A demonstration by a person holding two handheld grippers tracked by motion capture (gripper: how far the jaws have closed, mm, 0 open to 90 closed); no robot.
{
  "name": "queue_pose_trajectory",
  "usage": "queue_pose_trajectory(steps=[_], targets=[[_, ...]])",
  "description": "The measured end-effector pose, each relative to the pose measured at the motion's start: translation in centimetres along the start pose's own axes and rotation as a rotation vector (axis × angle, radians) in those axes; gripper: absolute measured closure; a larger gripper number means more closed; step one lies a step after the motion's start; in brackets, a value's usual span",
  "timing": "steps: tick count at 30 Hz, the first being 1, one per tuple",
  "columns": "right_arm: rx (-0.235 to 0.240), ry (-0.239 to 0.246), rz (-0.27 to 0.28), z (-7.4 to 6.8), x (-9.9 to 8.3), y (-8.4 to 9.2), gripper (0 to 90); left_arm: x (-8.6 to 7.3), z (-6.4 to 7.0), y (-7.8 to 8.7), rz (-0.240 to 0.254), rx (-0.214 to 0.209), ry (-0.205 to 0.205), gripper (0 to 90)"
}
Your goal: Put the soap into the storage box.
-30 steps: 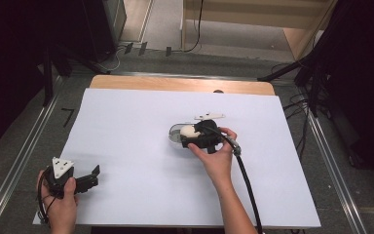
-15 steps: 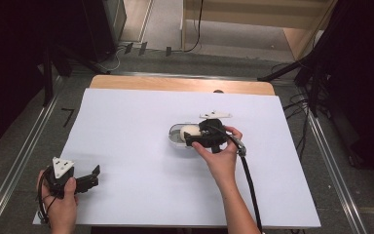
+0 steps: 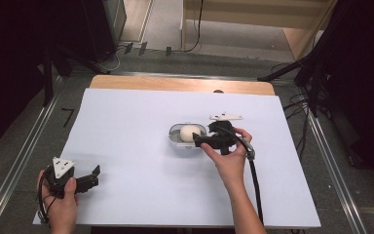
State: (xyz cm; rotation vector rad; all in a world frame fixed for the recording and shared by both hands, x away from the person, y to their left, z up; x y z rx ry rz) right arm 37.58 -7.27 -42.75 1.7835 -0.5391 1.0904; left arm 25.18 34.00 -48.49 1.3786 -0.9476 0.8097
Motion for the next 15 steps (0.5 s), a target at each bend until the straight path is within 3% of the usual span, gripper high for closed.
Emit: queue_pose_trajectory(steps=[15], targets=[[-0.029,-0.033,0.005,2.6,-1.3,1.5,14.2,0.0,0.0,0.0,0.0,0.004,-0.003,0.0]])
Point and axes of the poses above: each handheld gripper's, and its own axes: y roughly backward along the jaws, x roughly out of its top, z roughly to its right, the point moved 3 cm from there along -y, roughly forward along the jaws, and after that the axes turned 11 degrees about z, right-handed, at the moved point
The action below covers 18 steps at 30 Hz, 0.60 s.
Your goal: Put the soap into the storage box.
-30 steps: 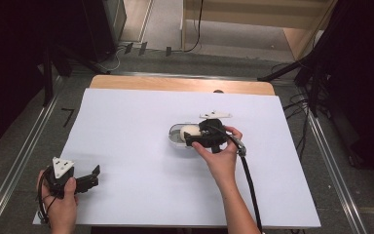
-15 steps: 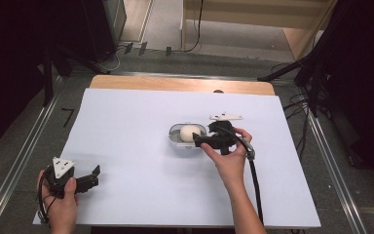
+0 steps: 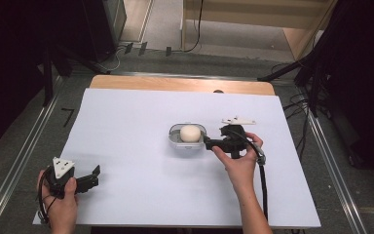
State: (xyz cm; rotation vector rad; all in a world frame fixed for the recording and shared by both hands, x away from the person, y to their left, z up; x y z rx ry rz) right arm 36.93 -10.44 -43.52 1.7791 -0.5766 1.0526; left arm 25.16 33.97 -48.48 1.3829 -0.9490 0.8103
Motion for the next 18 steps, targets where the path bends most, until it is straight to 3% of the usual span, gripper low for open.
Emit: queue_pose_trajectory(steps=[18], targets=[[-0.053,-0.047,0.003,3.9,-1.9,2.0,14.2,0.0,0.0,0.0,0.002,0.0,-0.003,0.0]])
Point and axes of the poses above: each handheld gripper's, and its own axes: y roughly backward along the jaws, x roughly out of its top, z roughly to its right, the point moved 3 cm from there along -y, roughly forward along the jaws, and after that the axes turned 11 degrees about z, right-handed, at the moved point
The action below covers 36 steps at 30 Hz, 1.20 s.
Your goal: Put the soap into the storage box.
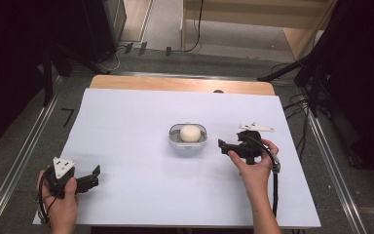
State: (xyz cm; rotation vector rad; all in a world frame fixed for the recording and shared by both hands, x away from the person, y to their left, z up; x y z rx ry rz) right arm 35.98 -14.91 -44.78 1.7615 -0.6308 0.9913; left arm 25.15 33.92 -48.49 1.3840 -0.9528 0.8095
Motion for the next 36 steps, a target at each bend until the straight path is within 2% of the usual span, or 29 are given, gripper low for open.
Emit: queue_pose_trajectory(steps=[5,12,26,36], targets=[[-0.015,-0.019,0.002,1.1,-0.4,0.5,14.2,0.0,0.0,0.0,0.001,0.0,-0.001,0.0],[-0.032,-0.017,0.003,2.2,-0.8,1.3,14.2,0.0,0.0,0.0,-0.001,0.002,-0.004,0.0],[-0.063,-0.062,0.014,5.2,-2.3,3.0,14.0,0.0,0.1,0.1,-0.001,0.006,-0.013,0.0],[-0.077,-0.08,0.012,6.6,-3.3,3.9,13.9,0.0,0.1,0.1,0.003,0.005,-0.015,0.0]])
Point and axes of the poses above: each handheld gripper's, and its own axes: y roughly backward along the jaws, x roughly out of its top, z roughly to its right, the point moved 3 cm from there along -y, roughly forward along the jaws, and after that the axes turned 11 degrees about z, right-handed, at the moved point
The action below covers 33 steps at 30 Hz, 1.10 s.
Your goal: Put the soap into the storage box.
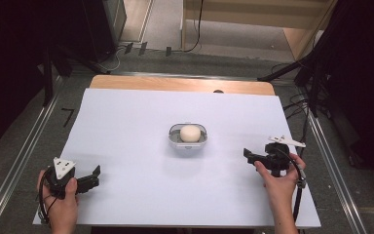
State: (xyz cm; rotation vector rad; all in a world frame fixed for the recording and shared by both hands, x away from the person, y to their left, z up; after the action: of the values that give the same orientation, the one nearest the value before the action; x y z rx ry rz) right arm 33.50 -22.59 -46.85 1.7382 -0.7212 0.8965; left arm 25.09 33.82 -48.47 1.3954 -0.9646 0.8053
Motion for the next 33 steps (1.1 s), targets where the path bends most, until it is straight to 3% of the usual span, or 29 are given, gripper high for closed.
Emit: queue_pose_trajectory(steps=[20,33], targets=[[-0.028,-0.054,-0.004,3.5,-1.7,2.1,13.8,0.0,0.1,0.0,0.005,0.002,-0.001,0.2],[-0.066,-0.047,-0.003,6.3,-4.0,4.0,13.7,0.0,0.1,0.1,0.007,0.005,-0.005,0.2]])
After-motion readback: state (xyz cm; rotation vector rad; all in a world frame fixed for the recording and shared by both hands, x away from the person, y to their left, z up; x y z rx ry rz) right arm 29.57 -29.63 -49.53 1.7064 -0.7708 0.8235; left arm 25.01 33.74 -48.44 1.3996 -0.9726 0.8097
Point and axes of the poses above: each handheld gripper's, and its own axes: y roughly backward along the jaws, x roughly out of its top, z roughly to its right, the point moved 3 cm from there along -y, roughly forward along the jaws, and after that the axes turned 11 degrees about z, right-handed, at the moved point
